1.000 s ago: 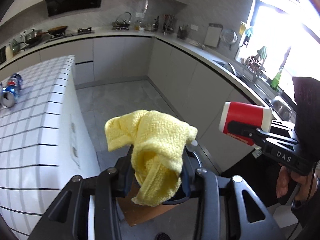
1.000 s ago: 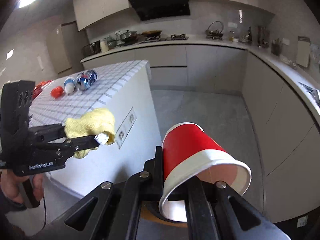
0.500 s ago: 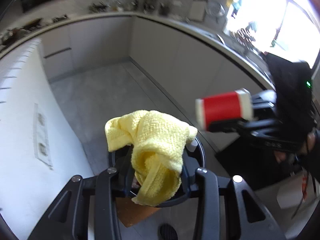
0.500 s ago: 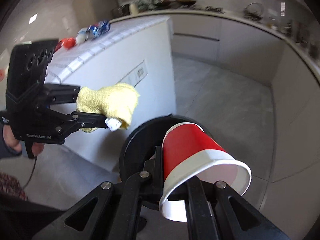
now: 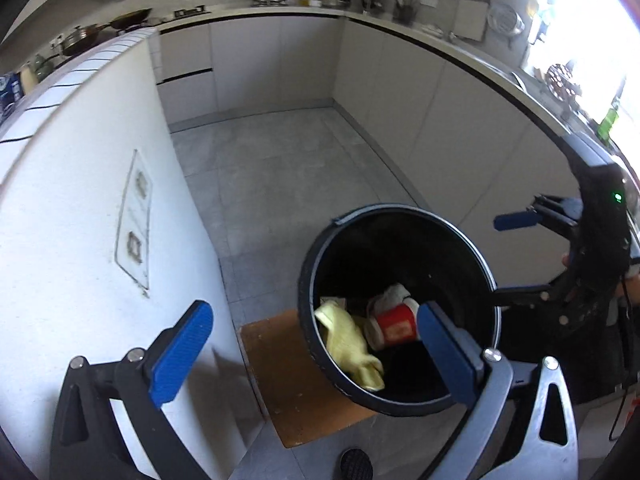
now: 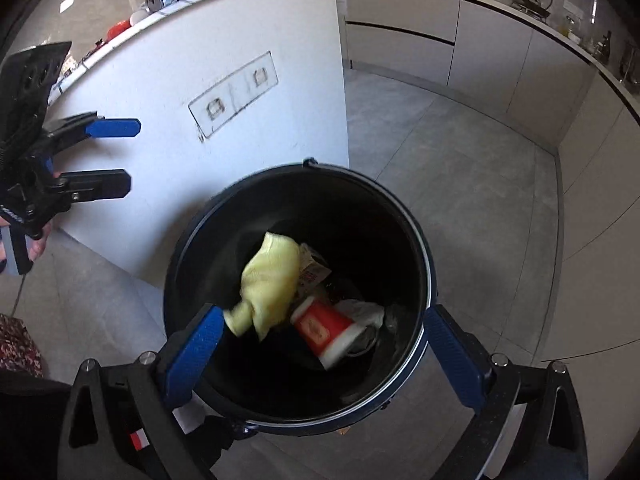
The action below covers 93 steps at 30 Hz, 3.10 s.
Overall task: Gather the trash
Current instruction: 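Move both tools back from the bin toward the island, then grasp the red plastic bag with the left gripper while the right grasps the blue cup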
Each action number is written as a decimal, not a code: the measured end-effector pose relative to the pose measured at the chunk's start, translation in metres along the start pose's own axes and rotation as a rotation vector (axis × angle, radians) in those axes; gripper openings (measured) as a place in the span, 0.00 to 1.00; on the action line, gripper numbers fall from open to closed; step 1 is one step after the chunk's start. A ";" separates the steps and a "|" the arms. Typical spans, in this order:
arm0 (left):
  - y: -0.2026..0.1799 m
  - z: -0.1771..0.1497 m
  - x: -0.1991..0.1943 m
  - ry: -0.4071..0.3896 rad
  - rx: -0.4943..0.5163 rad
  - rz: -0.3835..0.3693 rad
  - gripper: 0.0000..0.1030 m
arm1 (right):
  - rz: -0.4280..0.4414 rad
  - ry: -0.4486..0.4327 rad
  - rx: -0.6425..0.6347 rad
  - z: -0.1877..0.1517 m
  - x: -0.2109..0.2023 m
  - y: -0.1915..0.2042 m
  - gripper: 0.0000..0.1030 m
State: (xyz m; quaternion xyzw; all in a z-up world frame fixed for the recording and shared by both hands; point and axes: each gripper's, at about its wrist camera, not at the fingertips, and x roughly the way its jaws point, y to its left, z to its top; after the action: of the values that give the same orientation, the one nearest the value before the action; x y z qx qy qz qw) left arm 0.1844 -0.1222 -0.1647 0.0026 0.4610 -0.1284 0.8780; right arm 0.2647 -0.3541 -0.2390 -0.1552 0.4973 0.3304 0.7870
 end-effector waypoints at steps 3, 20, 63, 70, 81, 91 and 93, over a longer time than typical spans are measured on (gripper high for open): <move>-0.001 0.002 -0.011 -0.033 -0.005 0.032 0.99 | -0.017 -0.024 -0.003 0.007 -0.002 0.006 0.98; -0.001 0.015 -0.078 -0.191 -0.098 0.111 1.00 | -0.199 -0.229 0.128 0.041 -0.060 0.052 1.00; 0.184 -0.046 -0.249 -0.380 -0.454 0.546 1.00 | -0.065 -0.433 -0.010 0.204 -0.126 0.260 1.00; 0.251 -0.044 -0.250 -0.375 -0.465 0.524 0.98 | -0.083 -0.447 -0.013 0.251 -0.110 0.295 1.00; 0.342 -0.033 -0.241 -0.333 -0.451 0.488 0.91 | -0.068 -0.448 -0.007 0.334 -0.063 0.345 0.95; 0.410 -0.021 -0.222 -0.308 -0.458 0.469 0.90 | -0.066 -0.415 -0.009 0.386 -0.015 0.367 0.87; 0.419 -0.017 -0.217 -0.306 -0.454 0.467 0.90 | -0.081 -0.409 -0.008 0.395 -0.005 0.366 0.84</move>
State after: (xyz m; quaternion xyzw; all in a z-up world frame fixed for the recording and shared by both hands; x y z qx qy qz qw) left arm 0.1481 0.3336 -0.0462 -0.1066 0.3281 0.1825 0.9207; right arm 0.2850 0.1392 -0.0227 -0.1078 0.3195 0.3250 0.8836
